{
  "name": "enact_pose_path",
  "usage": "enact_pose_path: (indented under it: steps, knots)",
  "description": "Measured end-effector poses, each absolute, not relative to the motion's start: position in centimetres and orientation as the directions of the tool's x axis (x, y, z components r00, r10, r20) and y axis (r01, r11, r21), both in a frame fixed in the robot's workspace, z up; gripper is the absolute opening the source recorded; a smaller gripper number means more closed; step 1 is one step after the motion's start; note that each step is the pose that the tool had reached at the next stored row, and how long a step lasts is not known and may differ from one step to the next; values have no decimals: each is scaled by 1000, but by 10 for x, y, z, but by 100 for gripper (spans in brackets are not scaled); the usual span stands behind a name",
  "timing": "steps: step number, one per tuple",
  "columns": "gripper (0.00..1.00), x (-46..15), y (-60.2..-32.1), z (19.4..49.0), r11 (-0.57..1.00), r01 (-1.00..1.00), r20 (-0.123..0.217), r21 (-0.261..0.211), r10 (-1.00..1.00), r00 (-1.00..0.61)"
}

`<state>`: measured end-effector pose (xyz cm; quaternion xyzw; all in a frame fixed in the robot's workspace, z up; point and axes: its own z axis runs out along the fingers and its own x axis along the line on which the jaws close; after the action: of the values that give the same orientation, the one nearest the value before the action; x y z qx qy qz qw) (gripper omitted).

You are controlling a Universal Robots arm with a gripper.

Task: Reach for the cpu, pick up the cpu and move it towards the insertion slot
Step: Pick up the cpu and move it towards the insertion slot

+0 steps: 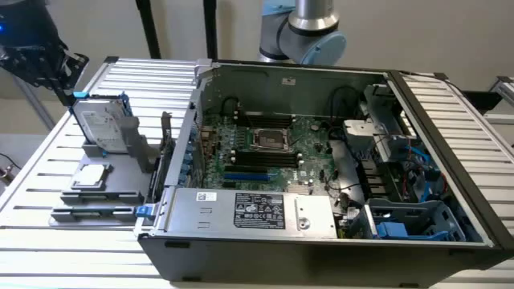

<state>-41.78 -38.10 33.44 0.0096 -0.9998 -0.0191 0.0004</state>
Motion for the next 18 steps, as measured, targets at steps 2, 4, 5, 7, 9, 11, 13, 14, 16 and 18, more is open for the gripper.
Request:
enact_pose_path:
  steps: [2,4,5,7,9,11,13,14,16,18]
  knots:
    - [11,-418,-381,334,999,-19,0,38,-19,-1000]
    - [11,-418,-381,334,999,-19,0,38,-19,-1000]
    - [11,-418,-381,334,999,-19,1,38,-19,-1000]
    - [11,-418,-381,334,999,-19,1,38,-19,-1000]
    - [11,-418,-381,334,999,-19,0,38,-19,-1000]
    - [11,-418,-381,334,999,-19,0,38,-19,-1000]
    - [11,-418,-381,334,999,-19,0,38,-19,-1000]
    - [11,-418,-381,334,999,-19,1,38,-19,-1000]
    - [11,-418,-384,334,999,-19,1,38,-19,-1000]
    - [11,-419,-390,334,999,-19,2,38,-19,-1000]
